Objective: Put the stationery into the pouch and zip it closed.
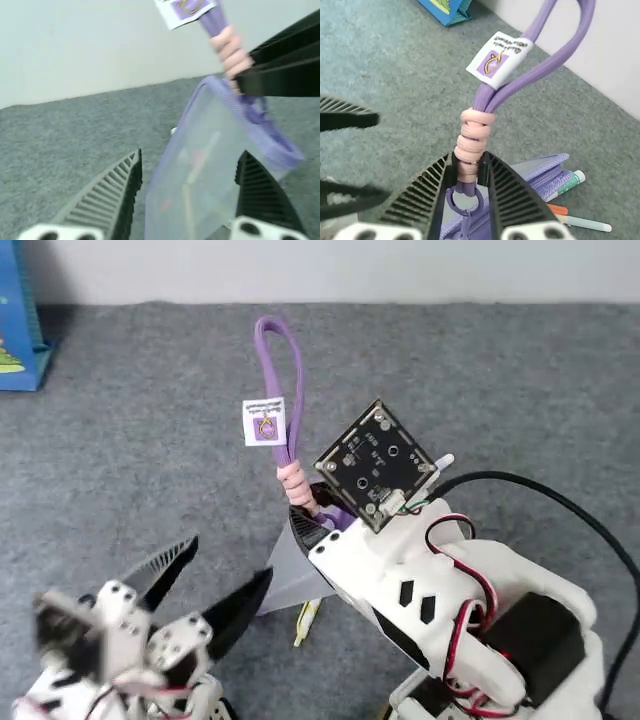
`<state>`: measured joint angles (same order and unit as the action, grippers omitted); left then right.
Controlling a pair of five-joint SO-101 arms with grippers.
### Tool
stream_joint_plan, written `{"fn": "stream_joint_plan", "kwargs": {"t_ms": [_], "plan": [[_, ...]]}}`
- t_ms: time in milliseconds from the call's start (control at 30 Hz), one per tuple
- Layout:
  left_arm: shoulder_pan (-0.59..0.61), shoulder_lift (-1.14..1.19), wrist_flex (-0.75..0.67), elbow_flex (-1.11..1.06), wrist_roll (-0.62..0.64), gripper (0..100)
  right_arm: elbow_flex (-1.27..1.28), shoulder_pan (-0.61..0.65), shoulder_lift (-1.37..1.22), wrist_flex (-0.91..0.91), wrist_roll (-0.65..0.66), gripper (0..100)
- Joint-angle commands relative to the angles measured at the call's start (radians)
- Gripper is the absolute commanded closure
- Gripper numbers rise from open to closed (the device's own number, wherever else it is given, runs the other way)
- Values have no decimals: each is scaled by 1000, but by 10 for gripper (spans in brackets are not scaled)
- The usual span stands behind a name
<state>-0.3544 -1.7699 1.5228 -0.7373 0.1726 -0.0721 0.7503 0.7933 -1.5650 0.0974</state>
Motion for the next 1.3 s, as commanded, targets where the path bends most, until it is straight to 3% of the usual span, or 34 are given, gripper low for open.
{"fn": "stream_joint_plan", "kwargs": {"t_ms": [0,233,467,967,1267], "plan": [[-81,8,51,96,48,671,-6,8,16,30,-37,991],[-123,9,40,96,109,631,-8,10,16,42,-103,991],[-121,8,-80,-21,109,632,-9,140,16,42,-107,991],[-129,11,-288,-236,143,632,-9,151,47,42,-107,991],[-121,11,-284,-291,138,633,-6,143,65,42,-98,991]]}}
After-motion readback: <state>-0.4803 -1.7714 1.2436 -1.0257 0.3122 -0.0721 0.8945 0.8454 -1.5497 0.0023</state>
